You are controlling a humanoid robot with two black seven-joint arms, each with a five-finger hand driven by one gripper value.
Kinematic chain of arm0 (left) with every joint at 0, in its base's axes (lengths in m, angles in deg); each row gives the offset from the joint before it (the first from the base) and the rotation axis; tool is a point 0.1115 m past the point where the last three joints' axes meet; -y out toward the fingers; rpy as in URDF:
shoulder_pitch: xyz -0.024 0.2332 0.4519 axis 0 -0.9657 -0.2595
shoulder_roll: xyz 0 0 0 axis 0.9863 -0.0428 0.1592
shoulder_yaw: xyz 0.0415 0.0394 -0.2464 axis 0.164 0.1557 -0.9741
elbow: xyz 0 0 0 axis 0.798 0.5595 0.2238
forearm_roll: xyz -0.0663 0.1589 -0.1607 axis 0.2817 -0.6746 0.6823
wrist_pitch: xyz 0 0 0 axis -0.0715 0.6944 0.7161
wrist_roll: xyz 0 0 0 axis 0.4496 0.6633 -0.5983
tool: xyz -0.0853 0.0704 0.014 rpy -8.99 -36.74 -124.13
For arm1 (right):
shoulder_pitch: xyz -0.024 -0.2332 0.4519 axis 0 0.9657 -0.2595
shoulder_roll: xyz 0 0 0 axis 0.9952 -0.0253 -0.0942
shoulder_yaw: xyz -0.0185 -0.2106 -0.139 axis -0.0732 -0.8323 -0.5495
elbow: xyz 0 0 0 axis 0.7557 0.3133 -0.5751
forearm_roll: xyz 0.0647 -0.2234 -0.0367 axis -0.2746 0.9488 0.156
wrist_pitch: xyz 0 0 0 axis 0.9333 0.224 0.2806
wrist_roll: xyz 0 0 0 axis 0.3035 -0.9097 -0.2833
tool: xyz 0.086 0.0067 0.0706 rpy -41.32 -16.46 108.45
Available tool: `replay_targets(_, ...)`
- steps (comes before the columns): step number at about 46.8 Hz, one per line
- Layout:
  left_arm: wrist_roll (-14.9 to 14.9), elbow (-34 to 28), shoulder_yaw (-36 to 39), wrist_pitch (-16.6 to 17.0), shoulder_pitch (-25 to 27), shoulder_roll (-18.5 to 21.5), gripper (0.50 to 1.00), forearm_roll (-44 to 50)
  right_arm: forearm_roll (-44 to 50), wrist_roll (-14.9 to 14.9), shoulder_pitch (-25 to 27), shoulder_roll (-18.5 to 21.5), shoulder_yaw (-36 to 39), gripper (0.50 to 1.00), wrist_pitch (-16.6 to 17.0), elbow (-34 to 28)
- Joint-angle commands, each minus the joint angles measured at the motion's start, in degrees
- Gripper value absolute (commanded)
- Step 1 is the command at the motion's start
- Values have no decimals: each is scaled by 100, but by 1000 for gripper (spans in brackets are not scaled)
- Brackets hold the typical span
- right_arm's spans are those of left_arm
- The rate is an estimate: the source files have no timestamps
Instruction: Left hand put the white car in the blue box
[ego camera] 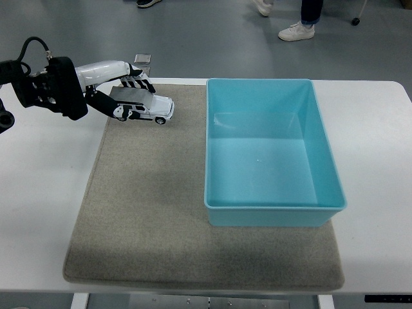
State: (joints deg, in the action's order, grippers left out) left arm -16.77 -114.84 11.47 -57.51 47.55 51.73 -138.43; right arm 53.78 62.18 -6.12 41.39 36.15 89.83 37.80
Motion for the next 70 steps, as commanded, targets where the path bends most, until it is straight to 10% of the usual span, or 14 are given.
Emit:
replay_targets(1,-8,-80,2,-151,290,-23,500,97,0,0,-1,0,0,936,0,0)
replay_targets(9,-70,-89,-6,-292,809,-286,500,185,0,0,-1,0,0,936,0,0)
replay_targets(27,-641,473,99,-274,1011,-2194,500,-87,0,0,-1,0,0,936,0,0)
replay_targets(55,-641,1563,503,323,633,-3495,500,-650,0,0,-1,0,0,936,0,0)
replay_targets(70,-641,1598,776,403,580,-3521,713,-624,0,0,-1,0,0,936,0,0)
